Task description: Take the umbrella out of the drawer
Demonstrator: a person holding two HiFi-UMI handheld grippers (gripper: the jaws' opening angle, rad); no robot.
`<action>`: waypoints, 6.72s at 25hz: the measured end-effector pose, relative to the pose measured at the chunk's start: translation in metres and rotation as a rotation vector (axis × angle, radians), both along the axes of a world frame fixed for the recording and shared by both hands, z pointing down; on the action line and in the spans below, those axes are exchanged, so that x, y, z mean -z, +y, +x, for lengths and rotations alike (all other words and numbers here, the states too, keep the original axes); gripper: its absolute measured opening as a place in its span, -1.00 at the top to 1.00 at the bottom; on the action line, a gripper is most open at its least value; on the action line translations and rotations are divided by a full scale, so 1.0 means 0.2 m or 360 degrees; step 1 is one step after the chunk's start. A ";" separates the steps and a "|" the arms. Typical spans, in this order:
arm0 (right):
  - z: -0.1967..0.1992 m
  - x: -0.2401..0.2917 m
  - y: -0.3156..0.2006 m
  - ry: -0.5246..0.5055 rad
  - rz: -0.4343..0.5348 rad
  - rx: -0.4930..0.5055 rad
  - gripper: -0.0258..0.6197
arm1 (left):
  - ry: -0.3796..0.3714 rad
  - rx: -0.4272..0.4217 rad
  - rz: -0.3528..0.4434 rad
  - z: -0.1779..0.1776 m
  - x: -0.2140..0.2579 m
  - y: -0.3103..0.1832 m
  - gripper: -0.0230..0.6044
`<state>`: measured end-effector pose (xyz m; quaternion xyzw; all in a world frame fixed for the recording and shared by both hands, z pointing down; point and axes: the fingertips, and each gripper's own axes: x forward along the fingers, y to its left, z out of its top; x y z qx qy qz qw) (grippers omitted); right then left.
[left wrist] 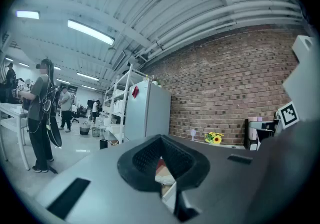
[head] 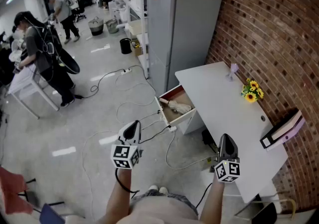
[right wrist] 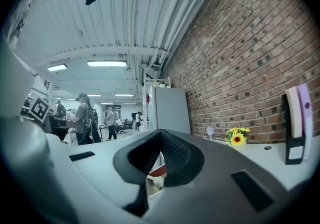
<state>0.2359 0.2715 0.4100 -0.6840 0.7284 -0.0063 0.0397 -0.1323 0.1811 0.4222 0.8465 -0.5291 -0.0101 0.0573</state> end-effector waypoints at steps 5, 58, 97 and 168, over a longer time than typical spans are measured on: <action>0.01 -0.01 0.00 -0.0016 0.0002 0.0003 0.87 | 0.0000 0.0007 -0.0011 0.01 -0.02 0.01 0.85; 0.12 -0.03 -0.03 -0.0251 0.0102 0.0069 0.86 | 0.0006 0.0153 0.0079 0.03 -0.02 0.06 -0.32; -0.12 -0.25 -1.55 -0.0261 -0.0042 0.0034 0.86 | -0.0018 -0.0014 -0.0057 -0.03 -0.25 -1.45 -0.31; -0.24 -2.30 -2.62 -0.0648 -0.1015 -0.0182 0.86 | -0.1251 -0.1791 -0.0767 1.47 -2.63 -2.56 -0.31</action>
